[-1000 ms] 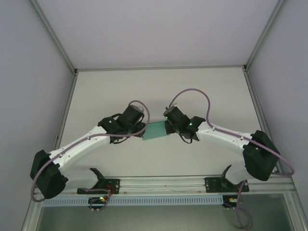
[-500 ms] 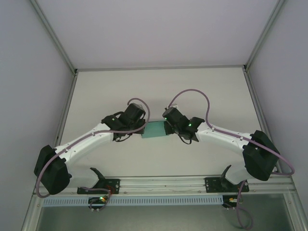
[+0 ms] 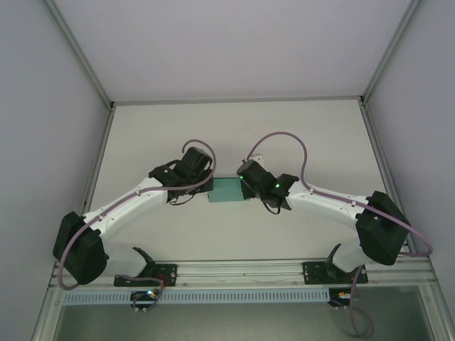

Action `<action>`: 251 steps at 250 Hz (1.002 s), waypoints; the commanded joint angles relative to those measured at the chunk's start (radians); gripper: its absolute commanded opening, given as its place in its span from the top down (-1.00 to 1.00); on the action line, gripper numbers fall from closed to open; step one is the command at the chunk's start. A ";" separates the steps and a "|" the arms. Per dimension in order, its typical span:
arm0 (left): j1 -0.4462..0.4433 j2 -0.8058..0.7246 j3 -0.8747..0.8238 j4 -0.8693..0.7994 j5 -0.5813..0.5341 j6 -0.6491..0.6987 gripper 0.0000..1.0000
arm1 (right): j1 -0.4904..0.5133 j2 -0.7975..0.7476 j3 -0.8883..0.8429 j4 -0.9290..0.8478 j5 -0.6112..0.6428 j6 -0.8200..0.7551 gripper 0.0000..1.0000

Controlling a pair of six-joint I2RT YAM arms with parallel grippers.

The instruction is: Assemble paper box

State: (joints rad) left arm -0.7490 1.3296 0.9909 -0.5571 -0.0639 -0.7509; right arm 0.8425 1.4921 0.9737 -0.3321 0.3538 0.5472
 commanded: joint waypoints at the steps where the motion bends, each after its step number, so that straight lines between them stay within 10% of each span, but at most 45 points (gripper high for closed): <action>1: 0.031 0.002 0.028 -0.021 0.111 -0.037 1.00 | 0.021 0.048 -0.034 -0.124 -0.061 0.012 1.00; 119: 0.150 -0.016 0.019 0.019 0.276 -0.088 1.00 | 0.020 0.069 -0.022 -0.124 -0.073 0.003 1.00; 251: -0.003 0.060 -0.045 -0.085 -0.044 0.078 1.00 | 0.022 0.075 -0.054 -0.082 -0.068 -0.012 0.98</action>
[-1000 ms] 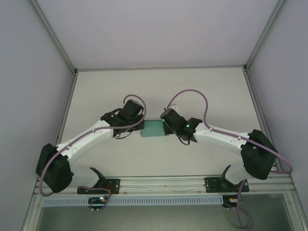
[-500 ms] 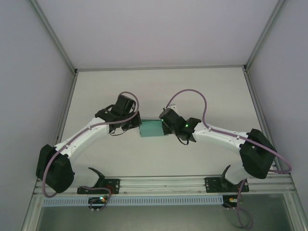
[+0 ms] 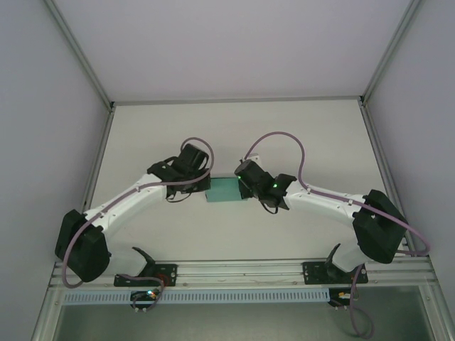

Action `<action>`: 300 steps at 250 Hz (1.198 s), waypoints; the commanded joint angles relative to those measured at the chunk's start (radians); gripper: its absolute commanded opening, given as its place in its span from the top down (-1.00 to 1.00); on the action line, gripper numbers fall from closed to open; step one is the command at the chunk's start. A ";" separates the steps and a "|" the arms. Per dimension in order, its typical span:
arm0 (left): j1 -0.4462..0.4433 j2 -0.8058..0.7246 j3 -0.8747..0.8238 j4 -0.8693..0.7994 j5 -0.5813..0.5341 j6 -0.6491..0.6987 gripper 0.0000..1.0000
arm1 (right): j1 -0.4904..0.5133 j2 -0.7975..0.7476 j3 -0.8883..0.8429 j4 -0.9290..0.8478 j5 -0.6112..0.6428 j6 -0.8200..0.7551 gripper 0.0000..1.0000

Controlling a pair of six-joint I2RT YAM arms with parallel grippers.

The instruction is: Assemble paper box

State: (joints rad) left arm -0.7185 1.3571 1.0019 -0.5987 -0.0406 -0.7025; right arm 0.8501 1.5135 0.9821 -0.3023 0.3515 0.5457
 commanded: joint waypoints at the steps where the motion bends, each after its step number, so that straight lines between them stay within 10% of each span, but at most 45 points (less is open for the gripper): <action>1: -0.034 0.032 -0.058 -0.042 -0.065 0.029 1.00 | 0.014 0.053 -0.063 -0.112 -0.066 -0.010 0.98; 195: -0.042 0.026 -0.130 0.077 -0.023 0.061 1.00 | -0.073 -0.237 -0.048 0.106 -0.254 -0.219 -0.54; 300: -0.048 0.042 -0.099 0.072 -0.016 0.091 1.00 | -0.187 -0.062 -0.036 0.095 -0.251 -0.162 -0.25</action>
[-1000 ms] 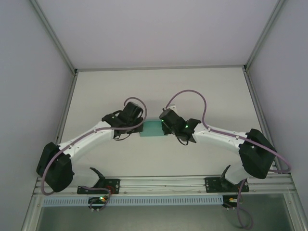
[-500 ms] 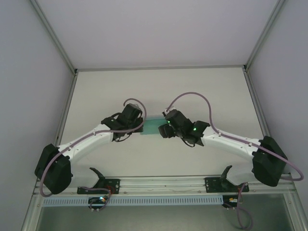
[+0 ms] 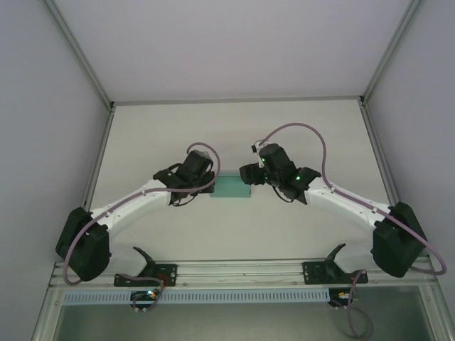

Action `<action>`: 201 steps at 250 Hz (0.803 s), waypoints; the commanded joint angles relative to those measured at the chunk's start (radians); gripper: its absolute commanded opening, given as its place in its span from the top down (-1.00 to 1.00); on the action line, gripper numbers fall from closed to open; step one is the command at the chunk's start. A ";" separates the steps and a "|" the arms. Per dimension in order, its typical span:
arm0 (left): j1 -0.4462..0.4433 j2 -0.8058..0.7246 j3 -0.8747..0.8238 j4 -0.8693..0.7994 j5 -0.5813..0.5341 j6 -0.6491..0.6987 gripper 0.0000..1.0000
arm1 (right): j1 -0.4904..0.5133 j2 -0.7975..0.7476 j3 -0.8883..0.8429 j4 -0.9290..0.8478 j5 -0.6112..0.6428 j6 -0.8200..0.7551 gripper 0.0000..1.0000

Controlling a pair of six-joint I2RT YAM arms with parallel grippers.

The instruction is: Assemble paper box

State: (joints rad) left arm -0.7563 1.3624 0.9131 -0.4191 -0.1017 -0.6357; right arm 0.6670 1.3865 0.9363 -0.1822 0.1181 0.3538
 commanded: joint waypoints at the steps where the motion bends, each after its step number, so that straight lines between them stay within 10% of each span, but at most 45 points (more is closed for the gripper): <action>1: -0.010 0.037 -0.010 -0.107 0.046 0.024 1.00 | -0.004 0.066 0.009 -0.027 -0.017 0.031 -0.25; 62: -0.014 0.000 0.008 -0.097 0.069 0.067 0.67 | -0.005 0.129 -0.114 0.023 -0.076 0.125 -0.04; 148: -0.023 -0.112 0.097 -0.173 0.052 0.119 -0.35 | -0.003 0.117 -0.186 0.060 -0.118 0.181 0.11; 201: 0.151 -0.126 0.043 -0.108 0.138 0.027 -0.83 | -0.003 0.124 -0.177 0.052 -0.115 0.161 0.15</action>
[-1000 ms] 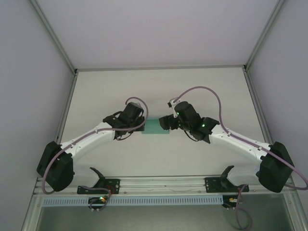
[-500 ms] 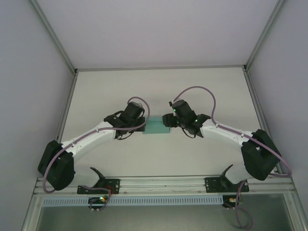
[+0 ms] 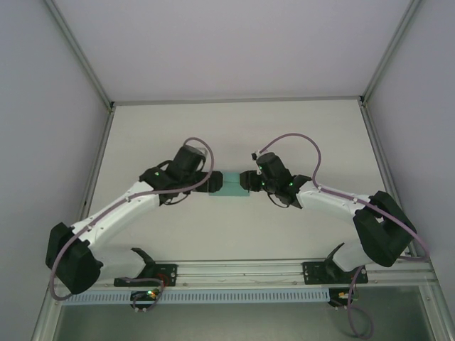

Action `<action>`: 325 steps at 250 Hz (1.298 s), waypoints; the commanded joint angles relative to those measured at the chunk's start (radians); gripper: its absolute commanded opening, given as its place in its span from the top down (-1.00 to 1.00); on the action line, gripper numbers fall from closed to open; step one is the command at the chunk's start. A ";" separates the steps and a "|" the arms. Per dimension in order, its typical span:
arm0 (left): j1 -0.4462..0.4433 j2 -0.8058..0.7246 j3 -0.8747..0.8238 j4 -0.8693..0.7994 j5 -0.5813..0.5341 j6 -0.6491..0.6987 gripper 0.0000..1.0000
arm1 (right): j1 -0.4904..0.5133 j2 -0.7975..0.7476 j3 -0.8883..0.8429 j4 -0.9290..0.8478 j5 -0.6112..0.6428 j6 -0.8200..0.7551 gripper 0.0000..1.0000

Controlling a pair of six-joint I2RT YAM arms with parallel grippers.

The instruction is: Assemble paper box

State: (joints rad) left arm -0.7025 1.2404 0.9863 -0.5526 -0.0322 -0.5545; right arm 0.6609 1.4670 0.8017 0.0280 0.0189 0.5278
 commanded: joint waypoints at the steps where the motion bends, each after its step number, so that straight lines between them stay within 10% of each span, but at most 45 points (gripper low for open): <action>1: 0.101 -0.004 -0.032 0.029 0.073 -0.056 -0.84 | 0.003 0.044 -0.042 -0.158 -0.016 -0.013 0.15; 122: 0.307 0.167 -0.285 0.527 0.530 -0.119 -0.47 | -0.005 0.081 -0.064 -0.113 -0.046 -0.039 0.19; 248: 0.337 0.256 -0.487 0.692 0.542 -0.152 1.00 | -0.127 0.130 -0.216 0.091 -0.261 0.166 0.54; 325: 0.321 0.236 -0.493 0.655 0.503 -0.115 1.00 | -0.171 0.105 -0.256 0.109 -0.327 0.303 0.81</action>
State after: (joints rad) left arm -0.3660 1.4181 0.5644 0.3584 0.5797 -0.7181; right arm 0.4976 1.5116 0.6239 0.4282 -0.3138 0.7692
